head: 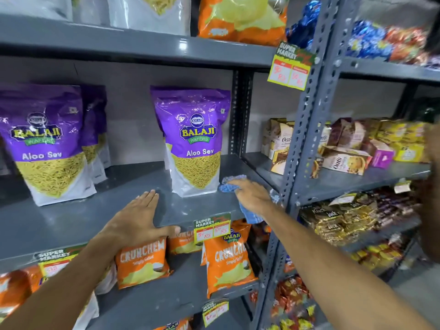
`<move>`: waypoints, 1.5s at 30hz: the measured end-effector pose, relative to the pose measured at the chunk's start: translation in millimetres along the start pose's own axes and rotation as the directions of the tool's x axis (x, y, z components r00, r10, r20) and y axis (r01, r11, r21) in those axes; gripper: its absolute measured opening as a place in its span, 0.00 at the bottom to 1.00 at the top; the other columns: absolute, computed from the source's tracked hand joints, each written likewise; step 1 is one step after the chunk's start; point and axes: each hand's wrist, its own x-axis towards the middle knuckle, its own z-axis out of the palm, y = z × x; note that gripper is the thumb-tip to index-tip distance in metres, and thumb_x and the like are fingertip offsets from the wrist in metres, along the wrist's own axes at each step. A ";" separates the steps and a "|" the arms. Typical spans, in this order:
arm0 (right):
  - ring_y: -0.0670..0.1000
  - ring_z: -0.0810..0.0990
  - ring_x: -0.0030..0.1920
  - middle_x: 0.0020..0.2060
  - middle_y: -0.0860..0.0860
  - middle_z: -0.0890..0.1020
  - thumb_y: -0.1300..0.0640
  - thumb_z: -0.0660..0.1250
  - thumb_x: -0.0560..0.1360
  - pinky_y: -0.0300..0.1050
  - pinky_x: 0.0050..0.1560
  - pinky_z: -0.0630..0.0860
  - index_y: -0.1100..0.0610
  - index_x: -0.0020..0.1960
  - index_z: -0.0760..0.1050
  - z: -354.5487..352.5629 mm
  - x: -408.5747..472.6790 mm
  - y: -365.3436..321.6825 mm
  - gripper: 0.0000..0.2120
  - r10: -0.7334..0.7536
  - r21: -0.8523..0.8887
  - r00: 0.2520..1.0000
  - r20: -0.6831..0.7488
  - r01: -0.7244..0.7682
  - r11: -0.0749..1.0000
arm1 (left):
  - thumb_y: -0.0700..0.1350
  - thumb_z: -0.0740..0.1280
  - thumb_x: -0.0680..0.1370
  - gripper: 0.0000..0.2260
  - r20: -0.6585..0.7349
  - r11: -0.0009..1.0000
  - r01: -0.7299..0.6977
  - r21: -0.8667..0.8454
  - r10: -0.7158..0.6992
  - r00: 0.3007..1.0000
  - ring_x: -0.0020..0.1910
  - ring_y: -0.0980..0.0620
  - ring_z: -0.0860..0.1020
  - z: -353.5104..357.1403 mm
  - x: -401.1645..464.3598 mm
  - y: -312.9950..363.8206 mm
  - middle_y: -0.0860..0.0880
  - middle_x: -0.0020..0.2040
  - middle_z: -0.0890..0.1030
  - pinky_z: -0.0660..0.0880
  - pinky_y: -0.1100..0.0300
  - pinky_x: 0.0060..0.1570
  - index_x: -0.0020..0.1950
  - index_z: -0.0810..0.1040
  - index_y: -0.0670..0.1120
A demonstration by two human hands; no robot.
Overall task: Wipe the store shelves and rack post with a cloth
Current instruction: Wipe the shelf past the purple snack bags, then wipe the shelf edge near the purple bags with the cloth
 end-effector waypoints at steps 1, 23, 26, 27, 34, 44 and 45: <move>0.55 0.74 0.70 0.75 0.46 0.73 0.59 0.58 0.79 0.49 0.68 0.71 0.36 0.71 0.72 0.9 -9.4 -0.4 0.26 -0.011 -0.010 1.000 -0.008 0.011 1.000 | 0.88 0.50 0.62 0.65 -0.002 1.000 0.003 0.003 -0.003 1.000 0.85 0.51 0.46 0.2 0.0 -0.4 0.49 0.86 0.44 0.47 0.54 0.83 0.85 0.42 0.46; 0.63 0.72 0.71 0.73 0.61 0.72 0.62 0.57 0.79 0.51 0.70 0.68 0.55 0.76 0.68 10.6 84.9 37.3 0.25 0.062 -0.136 0.998 0.025 -0.058 0.989 | 0.88 0.44 0.62 0.65 -0.003 0.996 -0.031 0.078 0.031 1.000 0.85 0.51 0.42 7.0 6.2 -5.3 0.47 0.86 0.40 0.40 0.56 0.81 0.84 0.39 0.44; 0.63 0.76 0.68 0.69 0.62 0.77 0.60 0.61 0.76 0.52 0.66 0.73 0.54 0.72 0.74 16.2 126.8 40.4 0.23 0.112 -0.099 0.993 -0.024 -0.114 0.989 | 0.89 0.45 0.61 0.65 -0.011 0.998 -0.033 0.056 0.034 0.999 0.85 0.52 0.41 6.4 5.2 -6.7 0.48 0.86 0.39 0.41 0.55 0.83 0.84 0.38 0.44; 0.63 0.76 0.68 0.69 0.60 0.77 0.60 0.61 0.77 0.52 0.66 0.74 0.51 0.71 0.74 19.7 141.4 41.9 0.23 0.093 -0.086 0.995 -0.032 -0.095 0.992 | 0.89 0.45 0.62 0.65 -0.014 0.998 -0.031 0.052 0.032 0.999 0.84 0.52 0.41 5.9 5.2 -6.2 0.48 0.86 0.39 0.41 0.55 0.83 0.85 0.38 0.45; 0.60 0.78 0.68 0.69 0.57 0.78 0.57 0.61 0.80 0.54 0.67 0.74 0.48 0.68 0.76 38.4 214.5 33.0 0.18 -0.060 -0.082 0.998 0.016 0.061 0.995 | 0.89 0.45 0.60 0.66 -0.020 0.999 -0.025 0.048 0.026 0.999 0.84 0.55 0.39 10.2 6.9 -8.4 0.50 0.85 0.38 0.40 0.56 0.83 0.85 0.39 0.46; 0.59 0.75 0.70 0.72 0.55 0.76 0.54 0.60 0.83 0.54 0.69 0.71 0.50 0.70 0.75 31.9 217.7 17.1 0.16 -0.150 -0.082 0.988 0.030 0.152 0.985 | 0.88 0.45 0.61 0.65 0.004 0.998 -0.029 0.052 0.028 1.000 0.84 0.55 0.39 7.4 3.7 -7.2 0.50 0.85 0.38 0.37 0.59 0.81 0.85 0.38 0.47; 0.59 0.76 0.70 0.71 0.54 0.77 0.51 0.59 0.82 0.56 0.69 0.72 0.46 0.70 0.74 33.2 220.2 21.7 0.17 -0.147 -0.070 0.988 0.037 0.149 0.986 | 0.89 0.44 0.61 0.65 0.012 0.998 -0.029 0.053 0.029 1.000 0.84 0.55 0.39 6.9 3.8 -6.8 0.50 0.85 0.38 0.38 0.59 0.81 0.85 0.38 0.47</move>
